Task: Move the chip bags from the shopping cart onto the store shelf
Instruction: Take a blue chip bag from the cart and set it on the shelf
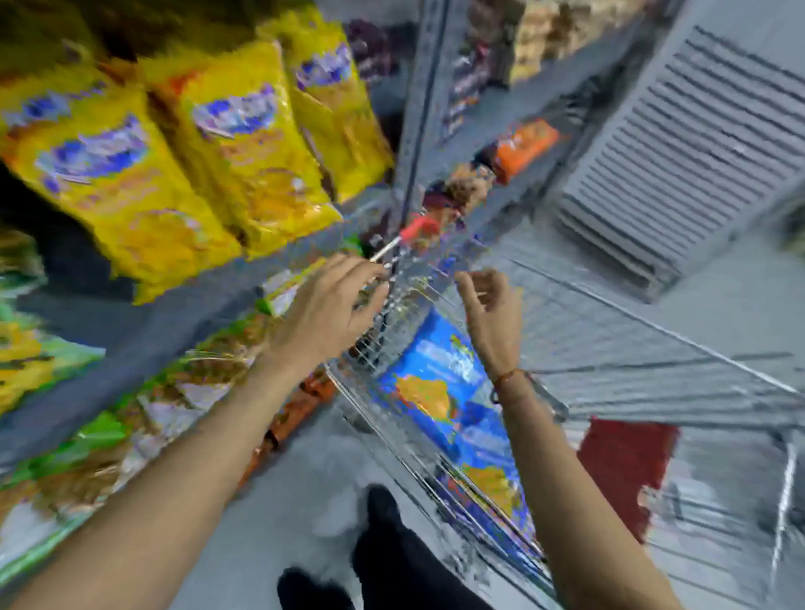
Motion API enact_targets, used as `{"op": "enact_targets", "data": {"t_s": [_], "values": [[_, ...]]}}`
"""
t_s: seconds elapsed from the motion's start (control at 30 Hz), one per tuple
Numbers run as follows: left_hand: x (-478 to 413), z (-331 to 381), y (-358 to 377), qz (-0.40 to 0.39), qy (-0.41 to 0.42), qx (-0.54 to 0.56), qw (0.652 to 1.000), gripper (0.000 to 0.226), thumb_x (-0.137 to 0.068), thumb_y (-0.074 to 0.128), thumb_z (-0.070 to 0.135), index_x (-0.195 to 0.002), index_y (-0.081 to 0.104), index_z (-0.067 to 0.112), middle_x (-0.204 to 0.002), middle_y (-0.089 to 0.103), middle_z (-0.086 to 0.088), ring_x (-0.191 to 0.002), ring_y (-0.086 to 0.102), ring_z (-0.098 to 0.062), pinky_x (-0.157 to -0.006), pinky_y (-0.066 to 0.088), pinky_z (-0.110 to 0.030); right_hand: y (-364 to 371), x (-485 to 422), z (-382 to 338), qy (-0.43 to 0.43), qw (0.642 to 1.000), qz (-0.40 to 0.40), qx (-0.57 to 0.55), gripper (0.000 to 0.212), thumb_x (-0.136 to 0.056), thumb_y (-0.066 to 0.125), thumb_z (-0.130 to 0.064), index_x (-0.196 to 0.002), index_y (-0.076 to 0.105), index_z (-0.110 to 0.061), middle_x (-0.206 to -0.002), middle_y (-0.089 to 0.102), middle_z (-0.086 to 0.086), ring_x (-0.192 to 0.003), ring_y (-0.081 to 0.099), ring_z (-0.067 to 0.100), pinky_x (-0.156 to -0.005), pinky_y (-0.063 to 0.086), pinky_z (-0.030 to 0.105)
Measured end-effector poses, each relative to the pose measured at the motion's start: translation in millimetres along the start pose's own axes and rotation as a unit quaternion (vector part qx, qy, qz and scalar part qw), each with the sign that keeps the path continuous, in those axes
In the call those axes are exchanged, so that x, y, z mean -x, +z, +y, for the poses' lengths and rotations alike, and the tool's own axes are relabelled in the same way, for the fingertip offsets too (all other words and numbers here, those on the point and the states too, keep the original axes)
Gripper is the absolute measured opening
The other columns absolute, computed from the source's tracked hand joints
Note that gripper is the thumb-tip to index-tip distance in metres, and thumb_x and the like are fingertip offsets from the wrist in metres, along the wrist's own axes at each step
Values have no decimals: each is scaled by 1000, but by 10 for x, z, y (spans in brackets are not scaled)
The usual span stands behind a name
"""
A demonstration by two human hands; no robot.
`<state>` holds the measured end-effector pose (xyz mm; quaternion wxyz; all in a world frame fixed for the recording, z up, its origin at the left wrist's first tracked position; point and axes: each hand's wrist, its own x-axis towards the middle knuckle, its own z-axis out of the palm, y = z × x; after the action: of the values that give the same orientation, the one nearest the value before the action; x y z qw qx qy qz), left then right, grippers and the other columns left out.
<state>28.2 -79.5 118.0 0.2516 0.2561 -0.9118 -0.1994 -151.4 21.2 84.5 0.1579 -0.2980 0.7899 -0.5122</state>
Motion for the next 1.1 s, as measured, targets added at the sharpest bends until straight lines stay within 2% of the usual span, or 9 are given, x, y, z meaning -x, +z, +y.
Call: {"op": "enact_targets", "data": {"t_s": [0.07,0.13,0.33,0.53,0.6,0.67,0.77,0.93,1.1], "values": [[-36,-100,359,-68,-35,15,997,40,-89,44,33,-100,66,2,-95,69,-18,-92,63,-35,-83,41,-36,-18,-36,518,67,997,3,47,26,-89,65,-27,-93,63,-1,-80,63,8,-67,58,11,-71,50,37],[-63,-189,657,-130,-63,11,989,49,-88,38,40,-108,64,4,-103,67,-18,-99,60,-34,-88,42,-38,-25,-17,900,136,987,-8,83,31,-89,66,-28,-97,63,2,-84,67,16,-76,60,23,-76,50,44],[-278,-456,1486,-285,-178,13,942,39,-95,50,23,-126,52,-1,-126,54,-25,-119,48,-38,-97,32,-36,109,105,1718,318,943,-66,73,51,-87,67,-37,-115,56,5,-87,58,11,-86,53,19,-83,45,37],[-447,-871,2307,-379,-310,38,871,55,-92,55,38,-133,43,4,-140,43,-26,-129,41,-36,-102,35,-38,400,59,2354,447,892,-46,-54,71,-80,72,-45,-125,45,3,-99,66,21,-80,60,25,-71,49,27],[-459,-988,2524,-402,-348,51,845,68,-88,57,47,-141,33,10,-147,37,-22,-132,39,-36,-106,34,-43,446,13,2484,479,875,-36,-65,78,-85,67,-44,-141,34,-1,-118,56,17,-105,57,26,-83,47,26],[-454,-1082,2738,-417,-383,82,820,84,-84,60,52,-147,19,13,-152,31,-19,-135,36,-36,-110,32,-48,508,-29,2634,491,866,-35,-87,83,-87,65,-44,-147,25,-2,-141,44,17,-131,46,32,-104,40,39],[-391,-1200,3005,-415,-451,146,777,100,-79,70,45,-150,8,13,-153,30,-15,-134,39,-34,-109,36,-48,585,-74,2810,501,858,-8,-114,77,-86,68,-38,-143,30,-3,-139,44,15,-130,46,32,-108,39,40],[-124,-1657,3467,-430,-483,223,729,128,-31,79,76,-137,39,17,-134,57,-10,-109,63,-29,-96,51,-48,708,-63,3008,498,859,14,-117,84,-78,72,-49,-140,36,-4,-133,51,15,-121,53,32,-105,43,49],[-169,-1499,3356,-416,-500,249,718,111,-34,81,73,-128,51,22,-122,65,-5,-101,67,-27,-93,53,-45,704,-46,2997,493,859,40,-132,76,-85,68,-41,-143,35,-4,-124,50,7,-114,52,25,-90,40,28]]}}
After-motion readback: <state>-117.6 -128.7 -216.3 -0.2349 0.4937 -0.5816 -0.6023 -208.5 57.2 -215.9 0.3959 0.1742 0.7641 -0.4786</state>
